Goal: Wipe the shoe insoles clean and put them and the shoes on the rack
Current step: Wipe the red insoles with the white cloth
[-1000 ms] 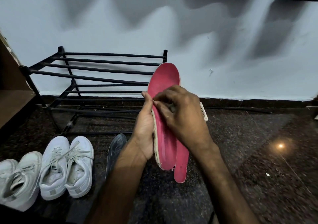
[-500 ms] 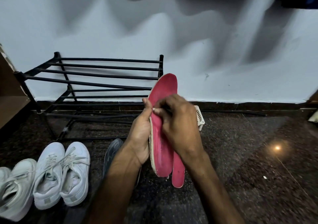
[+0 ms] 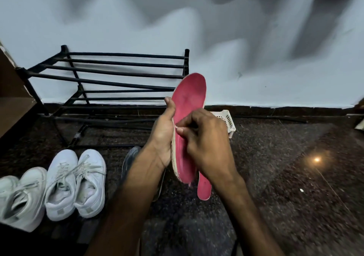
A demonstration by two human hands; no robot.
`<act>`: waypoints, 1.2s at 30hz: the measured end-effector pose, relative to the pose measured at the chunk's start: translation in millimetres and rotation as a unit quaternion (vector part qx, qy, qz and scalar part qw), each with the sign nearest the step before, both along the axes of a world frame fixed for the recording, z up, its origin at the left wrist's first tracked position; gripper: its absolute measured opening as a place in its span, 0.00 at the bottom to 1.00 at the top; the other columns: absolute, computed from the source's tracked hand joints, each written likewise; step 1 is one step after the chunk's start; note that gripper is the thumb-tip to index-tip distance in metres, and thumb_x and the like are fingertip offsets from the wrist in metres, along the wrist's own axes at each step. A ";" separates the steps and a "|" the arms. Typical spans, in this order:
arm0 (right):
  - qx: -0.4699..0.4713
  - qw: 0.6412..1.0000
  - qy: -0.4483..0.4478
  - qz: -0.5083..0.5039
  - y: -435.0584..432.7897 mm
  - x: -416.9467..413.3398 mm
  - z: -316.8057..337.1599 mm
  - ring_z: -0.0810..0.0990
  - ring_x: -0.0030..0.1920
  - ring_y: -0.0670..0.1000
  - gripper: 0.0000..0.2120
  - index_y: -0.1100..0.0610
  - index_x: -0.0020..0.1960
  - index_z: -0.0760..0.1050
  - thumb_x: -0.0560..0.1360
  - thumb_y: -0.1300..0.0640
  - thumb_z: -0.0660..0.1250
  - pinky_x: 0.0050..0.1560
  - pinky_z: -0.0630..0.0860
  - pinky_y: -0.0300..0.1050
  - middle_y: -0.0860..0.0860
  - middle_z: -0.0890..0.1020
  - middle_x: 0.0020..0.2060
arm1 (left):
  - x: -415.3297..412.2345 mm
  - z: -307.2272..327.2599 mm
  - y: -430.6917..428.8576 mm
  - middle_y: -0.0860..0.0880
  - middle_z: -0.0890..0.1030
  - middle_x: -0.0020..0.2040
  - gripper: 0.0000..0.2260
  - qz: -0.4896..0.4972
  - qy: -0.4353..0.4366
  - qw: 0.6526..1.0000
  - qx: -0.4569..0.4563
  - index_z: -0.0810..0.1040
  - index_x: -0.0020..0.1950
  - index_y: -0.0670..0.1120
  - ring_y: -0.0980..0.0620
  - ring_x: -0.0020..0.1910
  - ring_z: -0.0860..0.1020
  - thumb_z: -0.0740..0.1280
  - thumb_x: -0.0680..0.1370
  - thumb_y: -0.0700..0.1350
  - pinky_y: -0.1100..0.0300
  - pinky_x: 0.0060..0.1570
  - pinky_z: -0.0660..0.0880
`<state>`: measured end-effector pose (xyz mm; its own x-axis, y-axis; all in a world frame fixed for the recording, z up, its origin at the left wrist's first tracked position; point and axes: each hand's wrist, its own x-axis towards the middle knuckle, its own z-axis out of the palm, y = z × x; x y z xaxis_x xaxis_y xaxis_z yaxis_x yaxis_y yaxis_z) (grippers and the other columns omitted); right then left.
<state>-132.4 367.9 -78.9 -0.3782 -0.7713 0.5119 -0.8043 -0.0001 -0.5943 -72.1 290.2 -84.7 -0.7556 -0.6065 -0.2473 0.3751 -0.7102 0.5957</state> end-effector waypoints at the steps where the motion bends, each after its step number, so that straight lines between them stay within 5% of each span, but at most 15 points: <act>1: 0.003 1.000 0.008 -0.001 1.1 -1.8 -1.8 0.78 0.41 0.49 0.04 0.56 0.40 0.80 0.70 0.62 0.74 0.46 0.75 0.46 0.49 0.81 0.38 | -0.9 -3.1 2.1 0.45 0.79 0.26 0.31 -0.005 -0.004 1.000 -0.001 0.78 0.42 0.39 0.54 0.23 0.79 0.53 0.80 0.64 0.65 0.25 0.76; 3: -0.005 0.999 0.030 -0.037 -11.6 -15.6 2.5 0.77 0.41 0.50 0.04 0.58 0.41 0.79 0.71 0.62 0.74 0.45 0.75 0.45 0.50 0.80 0.39 | -2.6 -11.1 7.6 0.44 0.83 0.34 0.31 -0.016 -0.003 1.000 -0.005 0.83 0.42 0.41 0.50 0.36 0.84 0.54 0.79 0.66 0.57 0.45 0.80; 5: -0.010 0.995 0.052 -0.083 -26.7 -29.8 11.4 0.77 0.41 0.51 0.04 0.59 0.41 0.78 0.72 0.62 0.73 0.43 0.73 0.42 0.52 0.80 0.40 | -1.8 -15.2 10.3 0.43 0.85 0.46 0.30 -0.035 0.008 0.999 -0.001 0.83 0.53 0.45 0.46 0.49 0.84 0.54 0.78 0.68 0.49 0.57 0.78; 7: -0.002 0.994 0.058 -0.094 -28.1 -28.0 16.7 0.77 0.41 0.50 0.03 0.59 0.43 0.79 0.72 0.62 0.73 0.42 0.70 0.39 0.51 0.80 0.40 | 0.5 -14.8 8.9 0.43 0.85 0.46 0.31 -0.025 0.016 1.000 0.003 0.81 0.55 0.45 0.46 0.47 0.84 0.53 0.78 0.68 0.50 0.53 0.80; 10: 0.041 0.997 0.040 -0.042 -9.1 -3.6 9.2 0.76 0.38 0.46 0.04 0.56 0.42 0.78 0.72 0.61 0.73 0.40 0.68 0.37 0.50 0.80 0.40 | 1.1 -11.5 4.9 0.46 0.80 0.28 0.32 0.007 0.040 0.999 0.029 0.82 0.41 0.41 0.53 0.28 0.81 0.54 0.78 0.67 0.61 0.34 0.80; 12: 0.047 0.999 0.020 -0.012 0.7 3.5 4.0 0.78 0.39 0.46 0.05 0.54 0.41 0.78 0.72 0.61 0.73 0.44 0.73 0.40 0.48 0.81 0.39 | -1.2 -11.8 4.7 0.47 0.76 0.23 0.32 0.016 0.032 0.999 0.034 0.79 0.39 0.39 0.54 0.22 0.78 0.53 0.78 0.67 0.64 0.26 0.77; 17: -0.037 0.997 0.016 -0.058 -30.8 -29.0 9.9 0.76 0.40 0.48 0.06 0.57 0.41 0.76 0.73 0.61 0.73 0.43 0.74 0.44 0.49 0.79 0.38 | -4.8 -19.4 10.4 0.44 0.85 0.46 0.30 -0.017 0.043 0.999 0.019 0.84 0.51 0.45 0.48 0.47 0.84 0.53 0.78 0.67 0.50 0.58 0.78; 20: -0.071 0.993 0.017 -0.092 -34.8 -33.2 6.5 0.75 0.39 0.48 0.06 0.58 0.42 0.75 0.74 0.62 0.71 0.40 0.70 0.40 0.50 0.78 0.39 | -3.6 -24.3 6.6 0.44 0.85 0.51 0.30 -0.021 0.031 0.999 0.015 0.80 0.60 0.47 0.47 0.52 0.83 0.52 0.79 0.67 0.51 0.58 0.78; 22: -0.065 0.995 0.000 -0.073 -21.4 -22.8 -2.8 0.74 0.39 0.46 0.06 0.57 0.42 0.75 0.74 0.63 0.71 0.39 0.68 0.34 0.48 0.77 0.39 | -4.7 -22.1 7.4 0.44 0.85 0.43 0.31 -0.033 0.050 0.998 0.015 0.84 0.49 0.43 0.49 0.44 0.85 0.53 0.79 0.66 0.55 0.50 0.81; 25: -0.045 0.999 -0.003 -0.028 -3.7 -9.8 -17.5 0.75 0.40 0.46 0.06 0.57 0.42 0.76 0.72 0.65 0.72 0.43 0.73 0.41 0.48 0.78 0.39 | -8.1 -26.1 6.2 0.45 0.81 0.29 0.32 -0.038 0.069 0.996 0.035 0.82 0.36 0.38 0.53 0.27 0.82 0.54 0.80 0.63 0.63 0.29 0.79; 27: -0.071 0.997 0.011 -0.030 -10.4 -20.1 -15.4 0.76 0.40 0.48 0.05 0.58 0.42 0.77 0.72 0.65 0.72 0.42 0.75 0.45 0.49 0.78 0.39 | -9.4 -30.4 9.0 0.45 0.83 0.35 0.32 -0.054 0.063 0.996 0.032 0.84 0.39 0.41 0.52 0.36 0.84 0.53 0.80 0.64 0.59 0.41 0.82; 29: -0.102 0.993 0.021 -0.056 -25.7 -38.0 -6.2 0.76 0.40 0.49 0.04 0.59 0.43 0.77 0.74 0.64 0.72 0.42 0.76 0.45 0.50 0.79 0.39 | -8.3 -32.3 10.4 0.44 0.85 0.48 0.29 -0.064 0.023 0.998 0.019 0.84 0.54 0.45 0.48 0.49 0.84 0.54 0.79 0.65 0.53 0.56 0.79; 31: -0.095 0.992 0.026 -0.079 -37.3 -48.8 3.8 0.76 0.41 0.48 0.02 0.59 0.45 0.77 0.75 0.62 0.71 0.43 0.75 0.41 0.49 0.79 0.40 | -7.1 -34.8 8.1 0.43 0.84 0.52 0.29 -0.074 0.021 0.997 0.013 0.79 0.62 0.45 0.47 0.51 0.84 0.54 0.79 0.65 0.52 0.54 0.80; 36: -0.028 1.000 0.004 -0.001 -16.3 -22.8 -9.1 0.77 0.41 0.46 0.04 0.57 0.48 0.79 0.73 0.61 0.72 0.44 0.72 0.35 0.49 0.80 0.42 | -3.1 -34.9 -0.4 0.39 0.84 0.45 0.30 -0.092 0.092 0.991 0.044 0.83 0.52 0.37 0.43 0.47 0.84 0.57 0.79 0.63 0.49 0.53 0.81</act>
<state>-155.2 351.6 -88.0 -0.3762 -0.7401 0.5575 -0.8084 -0.0318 -0.5877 -75.3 289.9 -119.7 -0.8882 -0.4372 -0.1410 0.3313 -0.8222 0.4628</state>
